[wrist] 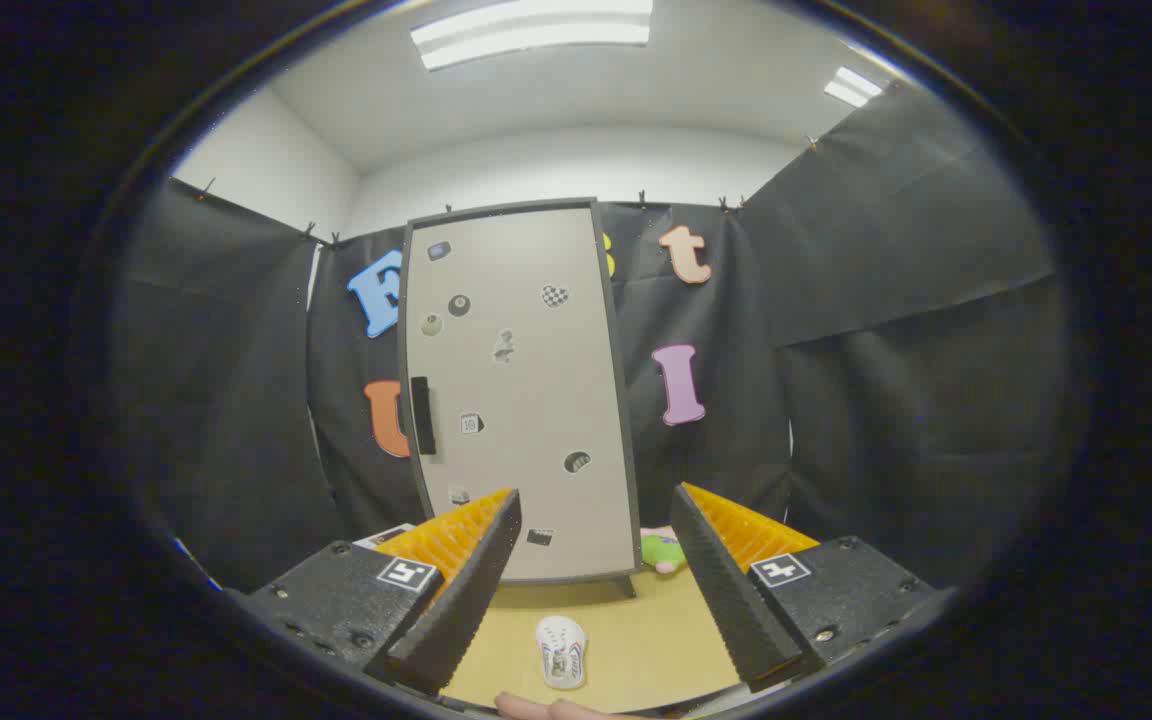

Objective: Open the shoe cabinet door, grab the shoes and put them into the shoe cabinet, then close the shoe cabinet door.

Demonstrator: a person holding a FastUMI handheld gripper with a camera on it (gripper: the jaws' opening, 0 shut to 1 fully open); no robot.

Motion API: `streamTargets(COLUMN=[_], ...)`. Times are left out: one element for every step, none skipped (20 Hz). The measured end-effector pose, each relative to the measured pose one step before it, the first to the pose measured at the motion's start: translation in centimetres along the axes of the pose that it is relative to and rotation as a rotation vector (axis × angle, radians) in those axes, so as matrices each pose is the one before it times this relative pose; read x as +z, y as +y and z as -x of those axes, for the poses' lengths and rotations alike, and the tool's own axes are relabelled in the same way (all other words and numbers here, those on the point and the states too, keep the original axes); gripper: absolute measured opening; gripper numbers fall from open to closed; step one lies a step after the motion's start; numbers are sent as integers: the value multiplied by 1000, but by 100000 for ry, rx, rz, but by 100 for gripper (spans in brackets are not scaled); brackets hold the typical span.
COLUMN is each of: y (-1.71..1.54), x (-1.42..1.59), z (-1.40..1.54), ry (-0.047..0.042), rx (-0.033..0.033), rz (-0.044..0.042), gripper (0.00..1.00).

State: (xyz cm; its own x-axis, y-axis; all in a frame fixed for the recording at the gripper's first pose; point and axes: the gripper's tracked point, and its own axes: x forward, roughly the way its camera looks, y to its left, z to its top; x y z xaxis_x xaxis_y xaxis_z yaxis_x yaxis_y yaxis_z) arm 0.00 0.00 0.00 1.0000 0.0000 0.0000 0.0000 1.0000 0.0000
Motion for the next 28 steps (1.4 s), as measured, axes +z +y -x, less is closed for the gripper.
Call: streamTargets(y=[-135,5,89,76,-19,-85,-53,-55,-163,-46,80,39,68,16,199,159,137,97,118,77,74,139,253,197,307,65,23,341], x=[156,-109,-53,-240,4,-18,19,-103,-238,-409,-236,-83,62,-65,120,76,40,30,29,-80,149,116,446,563,601,536,239,89], z=[143,88,87,-82,38,4,175,112,169,30,31,-78,8,81,153,224,159,77,104,-33,-58,-163,-321,-470,-787,-770,-1056,-1104], ry=[-691,-430,-81,286,250,-24,-223,-499,87,273,449,46,-215,-26,-629,-654,-356,-409,-279,-375,-297,-323,-1033,-1227,-1661,-1304,-781,-64], rx=[-251,85,540,453,271,48,114,138,-19,138,274,571,354,301,665,753,471,517,337,54,-93,195,97,75,136,-326,-1264,-447], rz=[256,40,81,47,81,64,90,-49,177,482,712,610,382,386,82,152,412,617,611,114,-257,-110,-405,291,865,630,258,738], gripper=[99,99,99,99,99,99,99,99,99,99,99,99,99,99,99,99,99,99,99,99,99,99,99,99,99,99,99,99])
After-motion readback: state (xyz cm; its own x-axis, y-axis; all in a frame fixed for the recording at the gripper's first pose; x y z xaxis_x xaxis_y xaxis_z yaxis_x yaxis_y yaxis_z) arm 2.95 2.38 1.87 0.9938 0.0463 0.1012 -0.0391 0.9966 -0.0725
